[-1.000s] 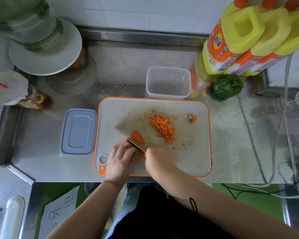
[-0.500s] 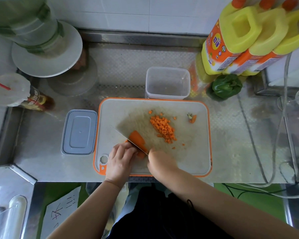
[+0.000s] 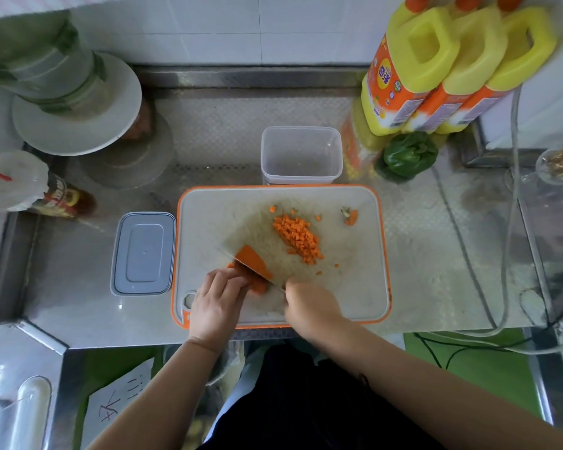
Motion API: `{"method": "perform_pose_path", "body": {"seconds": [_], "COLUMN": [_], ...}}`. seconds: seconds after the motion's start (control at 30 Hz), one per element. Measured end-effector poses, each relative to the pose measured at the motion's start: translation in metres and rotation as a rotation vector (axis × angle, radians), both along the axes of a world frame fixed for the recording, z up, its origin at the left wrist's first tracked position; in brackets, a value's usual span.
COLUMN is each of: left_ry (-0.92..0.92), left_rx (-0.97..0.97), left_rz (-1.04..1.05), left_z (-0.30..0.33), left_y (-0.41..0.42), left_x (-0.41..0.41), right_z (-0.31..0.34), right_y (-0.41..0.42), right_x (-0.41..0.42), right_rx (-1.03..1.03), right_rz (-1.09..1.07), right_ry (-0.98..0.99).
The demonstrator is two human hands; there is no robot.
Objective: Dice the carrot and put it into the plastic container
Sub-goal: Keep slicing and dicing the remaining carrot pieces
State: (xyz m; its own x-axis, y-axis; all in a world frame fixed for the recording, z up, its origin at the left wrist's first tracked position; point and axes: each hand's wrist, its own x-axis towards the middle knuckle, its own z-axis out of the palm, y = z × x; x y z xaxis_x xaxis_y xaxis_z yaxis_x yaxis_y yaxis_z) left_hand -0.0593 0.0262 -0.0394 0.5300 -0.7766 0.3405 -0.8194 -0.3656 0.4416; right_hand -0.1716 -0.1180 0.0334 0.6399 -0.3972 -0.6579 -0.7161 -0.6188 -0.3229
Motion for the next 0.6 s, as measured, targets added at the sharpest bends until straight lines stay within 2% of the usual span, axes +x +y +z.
{"method": "perform_pose_path", "body": {"seconds": [0.3, 0.6], "left_ry": [0.014, 0.066], "left_rx": [0.000, -0.003], "left_rz": [0.034, 0.038], "left_z": [-0.001, -0.007], "left_y": [-0.001, 0.000], "left_x": [-0.003, -0.004], "right_z": [0.023, 0.040], "right_y": [0.019, 0.020], "right_x": [-0.007, 0.007], "right_rx": [-0.122, -0.148], "right_rz": [0.122, 0.111], "right_ry": [-0.107, -0.012]}}
